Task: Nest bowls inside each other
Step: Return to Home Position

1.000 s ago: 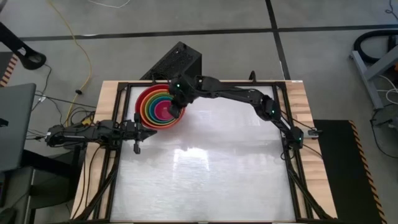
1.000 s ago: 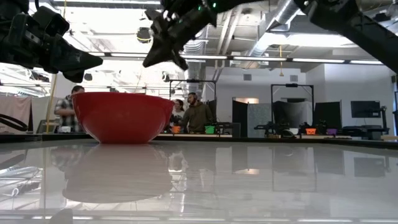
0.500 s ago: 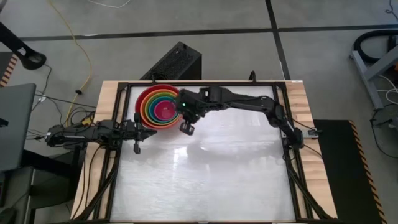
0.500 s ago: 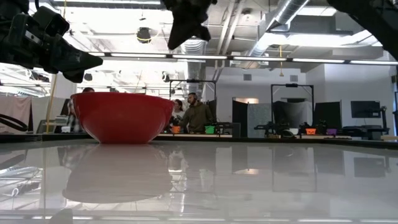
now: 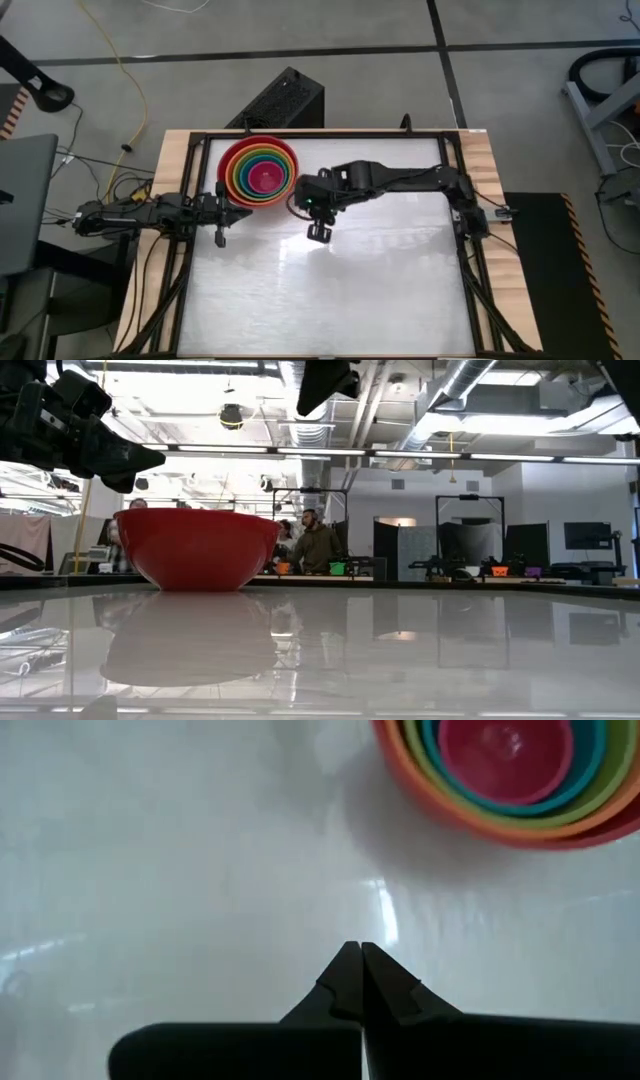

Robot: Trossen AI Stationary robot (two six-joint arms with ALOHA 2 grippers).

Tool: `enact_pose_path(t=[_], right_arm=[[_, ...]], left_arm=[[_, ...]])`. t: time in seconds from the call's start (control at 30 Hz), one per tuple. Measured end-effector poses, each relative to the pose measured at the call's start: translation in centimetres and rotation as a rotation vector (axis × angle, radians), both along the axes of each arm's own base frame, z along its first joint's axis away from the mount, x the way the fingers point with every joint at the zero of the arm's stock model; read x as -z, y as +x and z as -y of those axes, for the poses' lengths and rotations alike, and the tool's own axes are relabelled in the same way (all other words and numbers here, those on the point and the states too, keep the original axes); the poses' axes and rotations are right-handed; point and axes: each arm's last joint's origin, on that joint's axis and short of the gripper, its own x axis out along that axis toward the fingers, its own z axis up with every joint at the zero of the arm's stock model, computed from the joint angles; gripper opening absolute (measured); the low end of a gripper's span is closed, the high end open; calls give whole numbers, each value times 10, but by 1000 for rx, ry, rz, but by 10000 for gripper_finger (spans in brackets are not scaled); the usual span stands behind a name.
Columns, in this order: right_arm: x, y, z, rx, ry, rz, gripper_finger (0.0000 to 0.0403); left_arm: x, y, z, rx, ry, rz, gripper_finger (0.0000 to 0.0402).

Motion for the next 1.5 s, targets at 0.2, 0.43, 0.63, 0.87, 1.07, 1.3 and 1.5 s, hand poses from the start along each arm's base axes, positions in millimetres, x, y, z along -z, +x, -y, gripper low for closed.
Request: enact_pose_path(t=[0.2, 0.43, 0.63, 0.87, 1.07, 1.3, 1.5], right_arm=[[8, -27, -8, 17, 32, 74, 9], [17, -88, -5, 72, 77, 298, 10], [28, -138, 0, 73, 108, 503, 10], [53, -183, 7, 63, 104, 652, 11], [83, -211, 14, 85, 104, 737, 11], [112, -231, 19, 103, 108, 806, 11], [121, -247, 19, 97, 106, 845, 11]], left_arm=[[0, 0, 0, 0, 0, 0, 0], [0, 0, 0, 0, 0, 0, 0], [0, 0, 0, -1, 0, 0, 0], [0, 0, 0, 0, 0, 0, 0], [0, 0, 0, 0, 0, 0, 0], [0, 0, 0, 0, 0, 0, 0], [0, 0, 0, 0, 0, 1, 0]])
